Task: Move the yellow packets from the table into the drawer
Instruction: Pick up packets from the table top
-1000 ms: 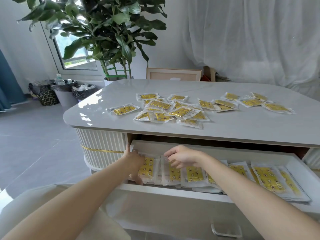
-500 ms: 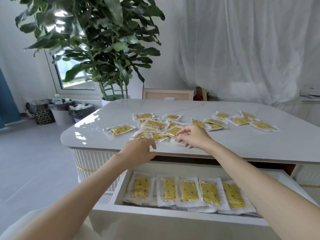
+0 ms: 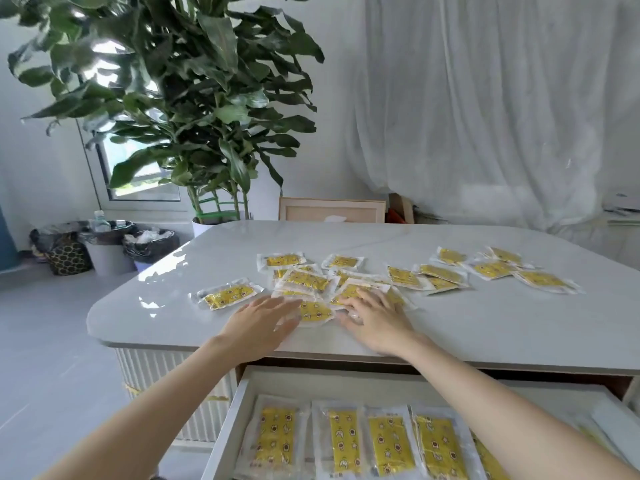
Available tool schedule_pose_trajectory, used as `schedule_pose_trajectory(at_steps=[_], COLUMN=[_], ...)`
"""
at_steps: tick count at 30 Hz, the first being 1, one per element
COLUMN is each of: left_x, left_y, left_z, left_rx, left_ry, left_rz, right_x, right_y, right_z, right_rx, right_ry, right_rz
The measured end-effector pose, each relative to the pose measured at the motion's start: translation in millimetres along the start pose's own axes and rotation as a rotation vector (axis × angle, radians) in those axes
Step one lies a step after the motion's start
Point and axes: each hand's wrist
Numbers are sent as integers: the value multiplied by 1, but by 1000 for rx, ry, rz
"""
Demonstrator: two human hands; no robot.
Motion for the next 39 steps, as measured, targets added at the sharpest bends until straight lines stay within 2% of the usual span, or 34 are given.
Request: schedule_pose_trajectory(at_steps=[2, 6, 9, 14, 19, 24, 26, 28, 30, 32, 34, 36, 39], left_x=[1, 5, 12, 24, 28, 26, 26, 25, 27, 30, 35, 37, 39], left_y=[1, -4, -8, -4, 4, 5, 4, 4, 5, 7, 8, 8, 9], left_z=[2, 10, 17, 30, 38, 40, 36, 32, 27, 23, 18, 15, 12], left_rx=[3, 2, 47, 88, 1, -73, -94, -100, -97, -85, -58, -42, -32], left_ry=[7, -110, -152, -265, -336, -313, -290, -262, -236, -218, -196, -180, -170], left_rz=[-20, -161, -181, -251, -247, -244, -258, -263, -265, -266, -264, -274, -281], right_x=[6, 16, 23, 25, 22, 15, 12, 10, 5, -3, -11, -17, -25], right_y=[-7, -20, -25, -29, -32, -48, -53, -55, -54, -53, -46, -35, -26], right_z=[5, 9, 11, 23, 26, 22, 24, 27, 27, 20, 16, 17, 16], right_rx=[17, 188, 270, 189, 169, 136, 110, 101, 29, -83, -130, -47, 37], right_ry=[23, 94, 159, 377, 393, 370, 418, 465, 495, 493, 512, 532, 519], right_rz=[7, 83, 142, 253, 424, 524, 678, 954, 1248, 1380, 1369, 1295, 1044])
Point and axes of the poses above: each hand's wrist, its own z-axis towards the middle knuckle, its own y-axis out of the palm, x = y × z, and after that the axes turned 2 degrees about x, right-handed
